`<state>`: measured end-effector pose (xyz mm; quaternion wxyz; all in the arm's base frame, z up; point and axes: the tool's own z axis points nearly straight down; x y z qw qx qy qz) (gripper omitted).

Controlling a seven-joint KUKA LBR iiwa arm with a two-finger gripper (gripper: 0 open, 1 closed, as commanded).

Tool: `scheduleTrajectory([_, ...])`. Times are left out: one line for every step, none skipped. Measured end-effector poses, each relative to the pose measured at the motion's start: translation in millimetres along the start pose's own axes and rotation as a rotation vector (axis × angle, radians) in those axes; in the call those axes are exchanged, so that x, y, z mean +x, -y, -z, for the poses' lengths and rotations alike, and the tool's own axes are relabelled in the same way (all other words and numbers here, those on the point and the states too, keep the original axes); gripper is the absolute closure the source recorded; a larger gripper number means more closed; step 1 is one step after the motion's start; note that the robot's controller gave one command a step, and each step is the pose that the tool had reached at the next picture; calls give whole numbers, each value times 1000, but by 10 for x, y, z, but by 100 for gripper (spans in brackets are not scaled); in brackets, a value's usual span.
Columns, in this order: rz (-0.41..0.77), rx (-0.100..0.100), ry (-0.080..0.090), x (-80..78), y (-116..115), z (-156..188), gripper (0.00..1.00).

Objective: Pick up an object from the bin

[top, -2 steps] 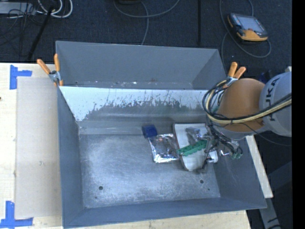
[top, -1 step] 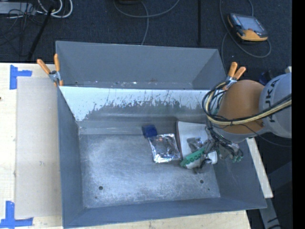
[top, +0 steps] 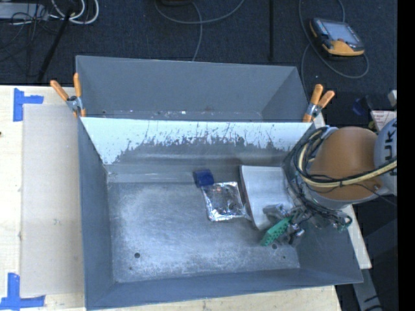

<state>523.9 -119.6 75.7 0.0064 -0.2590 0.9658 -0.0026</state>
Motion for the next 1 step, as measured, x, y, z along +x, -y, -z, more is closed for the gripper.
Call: scheduleTrajectory([-30, -3, -3, -221, -125, 1795, 100])
